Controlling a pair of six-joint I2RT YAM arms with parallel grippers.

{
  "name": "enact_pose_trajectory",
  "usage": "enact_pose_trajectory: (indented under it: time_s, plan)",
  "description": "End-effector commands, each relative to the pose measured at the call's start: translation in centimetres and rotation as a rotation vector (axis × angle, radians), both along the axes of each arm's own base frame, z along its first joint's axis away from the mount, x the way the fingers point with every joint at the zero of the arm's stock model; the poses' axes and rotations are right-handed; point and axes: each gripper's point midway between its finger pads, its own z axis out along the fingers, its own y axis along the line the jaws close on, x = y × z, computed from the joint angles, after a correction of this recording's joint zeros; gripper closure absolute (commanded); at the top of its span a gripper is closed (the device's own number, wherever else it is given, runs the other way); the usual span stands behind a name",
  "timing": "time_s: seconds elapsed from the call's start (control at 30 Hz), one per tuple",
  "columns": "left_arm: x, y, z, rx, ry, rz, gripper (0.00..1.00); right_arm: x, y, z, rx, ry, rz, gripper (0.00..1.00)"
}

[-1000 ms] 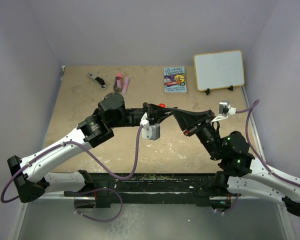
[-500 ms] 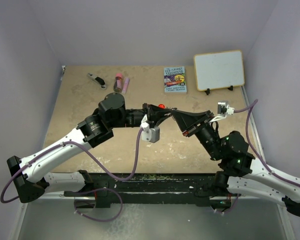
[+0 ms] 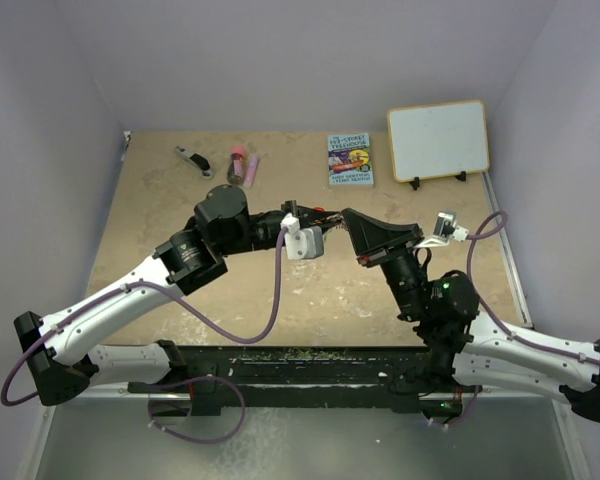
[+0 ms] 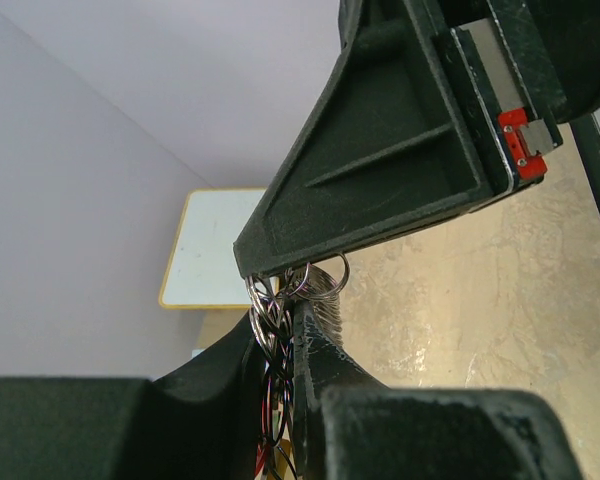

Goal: Put the keys on the keyring

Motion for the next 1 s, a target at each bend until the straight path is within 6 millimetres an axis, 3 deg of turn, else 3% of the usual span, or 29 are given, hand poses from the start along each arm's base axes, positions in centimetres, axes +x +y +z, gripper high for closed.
enact_pose_trajectory:
  time_s: [0.0, 0.27, 0.67, 0.73, 0.77, 0.8, 0.87, 0.97]
  plan:
    - [-0.6, -0.1, 6.0, -0.182, -0.041, -0.014, 0.95, 0.2, 0.1, 0.8, 0.046, -0.022, -0.033, 1.0]
    - [-0.8, -0.4, 6.0, -0.2, -0.003, -0.02, 0.94, 0.7, -0.5, 0.2, 0.07, 0.001, -0.088, 1.0]
    - [-1.9, -0.9, 5.4, -0.184, 0.01, -0.071, 0.95, 1.3, 0.4, 0.0, 0.044, 0.009, -0.114, 1.0]
    - [-1.6, -0.8, 5.2, -0.174, -0.002, -0.056, 0.95, 1.1, 0.6, 0.3, 0.028, 0.006, -0.102, 0.84]
    - [-1.3, -0.7, 5.1, -0.166, -0.015, -0.041, 0.95, 1.0, 0.6, 0.5, 0.013, 0.007, -0.092, 0.58]
    - [-1.1, -0.5, 5.1, -0.16, -0.039, -0.025, 0.95, 0.8, 0.5, 0.5, -0.001, 0.014, -0.084, 0.43]
    - [-0.9, 0.0, 5.2, -0.149, -0.101, -0.006, 0.95, 0.5, 0.1, 0.5, -0.034, 0.027, -0.074, 0.32]
    - [-1.1, 0.6, 5.0, -0.098, -0.265, -0.015, 0.95, -0.4, -1.6, 0.8, -0.069, 0.04, -0.055, 0.27]
